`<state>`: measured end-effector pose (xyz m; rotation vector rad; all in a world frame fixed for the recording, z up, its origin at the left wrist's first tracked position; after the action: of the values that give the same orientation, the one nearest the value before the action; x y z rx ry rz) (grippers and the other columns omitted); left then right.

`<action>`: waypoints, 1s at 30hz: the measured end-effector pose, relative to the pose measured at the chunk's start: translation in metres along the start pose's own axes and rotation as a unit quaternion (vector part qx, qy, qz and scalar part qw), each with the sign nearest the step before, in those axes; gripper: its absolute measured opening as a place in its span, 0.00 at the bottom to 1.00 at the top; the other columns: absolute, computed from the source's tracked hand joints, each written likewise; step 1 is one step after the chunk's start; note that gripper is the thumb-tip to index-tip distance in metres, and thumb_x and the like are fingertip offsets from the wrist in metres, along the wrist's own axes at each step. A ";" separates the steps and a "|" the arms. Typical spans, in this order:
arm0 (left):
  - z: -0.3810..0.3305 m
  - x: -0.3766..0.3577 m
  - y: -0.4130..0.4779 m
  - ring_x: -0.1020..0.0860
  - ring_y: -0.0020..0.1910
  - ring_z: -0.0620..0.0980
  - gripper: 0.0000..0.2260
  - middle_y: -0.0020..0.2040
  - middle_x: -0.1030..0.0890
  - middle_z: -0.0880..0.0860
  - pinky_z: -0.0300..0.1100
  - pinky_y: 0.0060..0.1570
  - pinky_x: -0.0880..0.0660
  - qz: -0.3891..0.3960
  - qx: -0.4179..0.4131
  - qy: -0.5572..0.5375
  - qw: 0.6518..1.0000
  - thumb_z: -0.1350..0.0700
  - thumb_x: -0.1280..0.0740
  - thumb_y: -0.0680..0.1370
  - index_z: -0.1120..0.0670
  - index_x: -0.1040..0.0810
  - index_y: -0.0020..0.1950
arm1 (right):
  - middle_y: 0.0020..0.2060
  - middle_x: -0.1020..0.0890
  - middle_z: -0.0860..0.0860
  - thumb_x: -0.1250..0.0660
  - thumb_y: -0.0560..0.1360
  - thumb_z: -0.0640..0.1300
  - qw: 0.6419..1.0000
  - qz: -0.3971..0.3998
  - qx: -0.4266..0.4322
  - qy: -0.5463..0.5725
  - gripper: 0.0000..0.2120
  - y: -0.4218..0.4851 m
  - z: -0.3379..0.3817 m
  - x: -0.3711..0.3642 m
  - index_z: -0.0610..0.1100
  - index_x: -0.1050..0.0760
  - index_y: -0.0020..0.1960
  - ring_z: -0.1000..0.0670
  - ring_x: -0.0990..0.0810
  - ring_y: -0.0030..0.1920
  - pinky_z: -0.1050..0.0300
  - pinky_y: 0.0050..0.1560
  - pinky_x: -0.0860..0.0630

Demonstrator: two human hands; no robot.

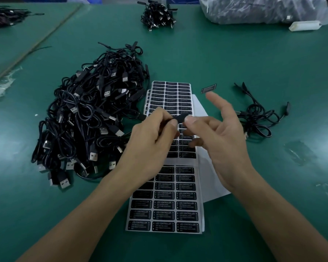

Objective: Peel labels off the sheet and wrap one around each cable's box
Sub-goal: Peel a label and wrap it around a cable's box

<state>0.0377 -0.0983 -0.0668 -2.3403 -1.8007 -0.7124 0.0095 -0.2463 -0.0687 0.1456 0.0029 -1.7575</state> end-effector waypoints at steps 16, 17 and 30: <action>0.005 0.009 0.005 0.20 0.34 0.46 0.07 0.36 0.16 0.45 0.40 0.35 0.22 -0.038 0.005 -0.002 0.999 0.56 0.27 0.77 0.43 0.16 0.44 | 0.38 0.16 0.50 0.28 0.76 0.39 0.997 -0.061 0.037 0.023 0.07 0.003 0.001 0.007 0.50 0.21 0.49 0.51 0.17 0.40 0.60 0.41 0.21; 0.005 0.009 0.005 0.20 0.34 0.43 0.06 0.36 0.16 0.44 0.38 0.36 0.22 -0.044 0.012 -0.007 0.999 0.56 0.26 0.77 0.43 0.16 0.44 | 0.37 0.16 0.51 0.28 0.76 0.39 0.997 -0.059 0.027 0.037 0.05 0.003 0.001 0.006 0.48 0.20 0.45 0.51 0.17 0.40 0.59 0.40 0.20; 0.000 0.008 0.002 0.16 0.39 0.38 0.10 0.38 0.15 0.40 0.33 0.42 0.20 -0.037 0.000 -0.039 0.999 0.59 0.24 0.75 0.42 0.17 0.45 | 0.37 0.15 0.46 0.29 0.75 0.37 0.995 -0.021 -0.047 0.080 0.07 0.003 -0.007 -0.003 0.44 0.16 0.39 0.49 0.18 0.42 0.55 0.49 0.19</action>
<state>0.0415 -0.0918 -0.0624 -2.3430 -1.9274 -0.6385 0.0133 -0.2430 -0.0747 0.2178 0.2060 -1.7791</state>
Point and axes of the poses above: each hand's wrist, its own y-axis towards the middle knuckle, its own x-axis out of the back of the hand, z = x × y, the point moved 2 cm from there along y, towards the middle knuckle
